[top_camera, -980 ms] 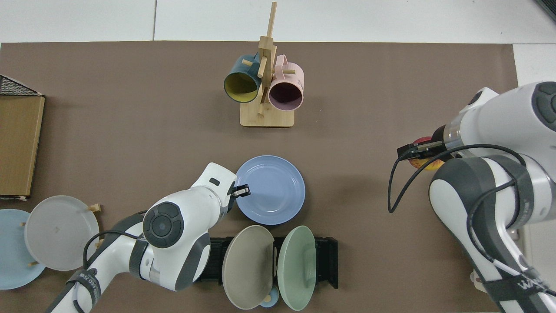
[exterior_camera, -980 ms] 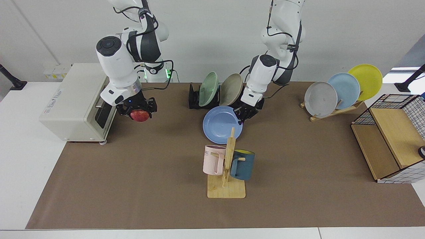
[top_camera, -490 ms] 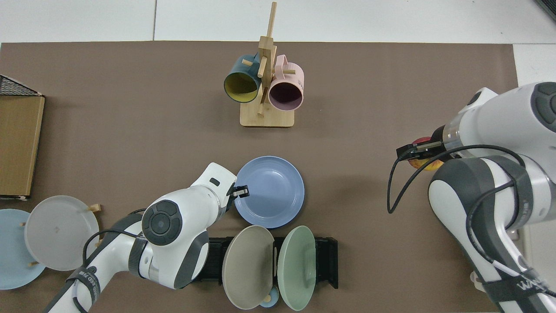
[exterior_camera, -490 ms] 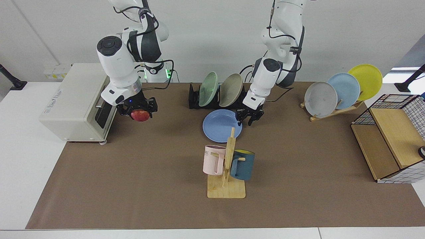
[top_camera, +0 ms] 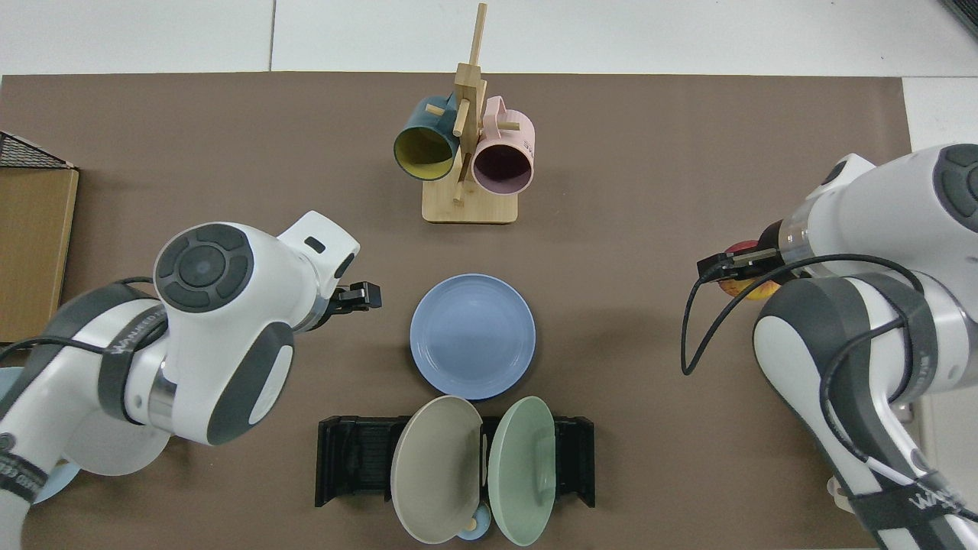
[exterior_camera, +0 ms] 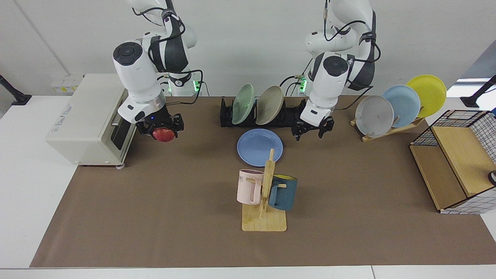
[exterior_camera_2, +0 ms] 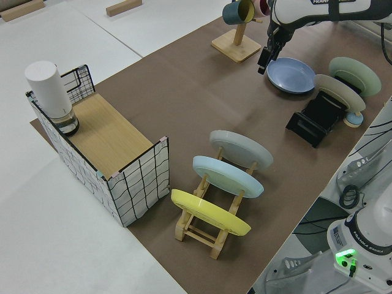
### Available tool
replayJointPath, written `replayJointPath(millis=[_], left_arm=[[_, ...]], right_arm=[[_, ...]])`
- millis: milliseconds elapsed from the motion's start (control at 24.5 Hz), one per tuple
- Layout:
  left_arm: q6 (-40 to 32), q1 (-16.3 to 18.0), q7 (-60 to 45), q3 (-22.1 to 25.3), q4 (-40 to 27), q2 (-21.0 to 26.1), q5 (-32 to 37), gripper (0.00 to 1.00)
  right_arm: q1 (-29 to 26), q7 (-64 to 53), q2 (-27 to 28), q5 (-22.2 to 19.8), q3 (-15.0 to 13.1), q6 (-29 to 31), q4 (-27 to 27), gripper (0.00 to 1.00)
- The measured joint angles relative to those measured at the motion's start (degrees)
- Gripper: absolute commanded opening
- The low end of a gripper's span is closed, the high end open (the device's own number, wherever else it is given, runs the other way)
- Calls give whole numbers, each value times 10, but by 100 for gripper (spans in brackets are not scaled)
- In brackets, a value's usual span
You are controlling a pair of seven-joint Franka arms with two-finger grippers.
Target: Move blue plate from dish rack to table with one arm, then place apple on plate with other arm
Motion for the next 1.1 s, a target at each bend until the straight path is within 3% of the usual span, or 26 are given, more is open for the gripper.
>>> replayJointPath(millis=[245,571,816,1102], left_arm=[[-159,16,120,44,109,-14,3,100],[-254,17,232,124,176,-26,4,100],[-291,16,323,184,194,-52,4,100],[-263,14,326,183,194,-60,-1,100]], right_arm=[[0,0,0,0,0,0,0,0],[8,0,0,0,1,0,0,0],[69,52,0,0,3,0,0,0],[173,211,13,7,6,26,-1,0]])
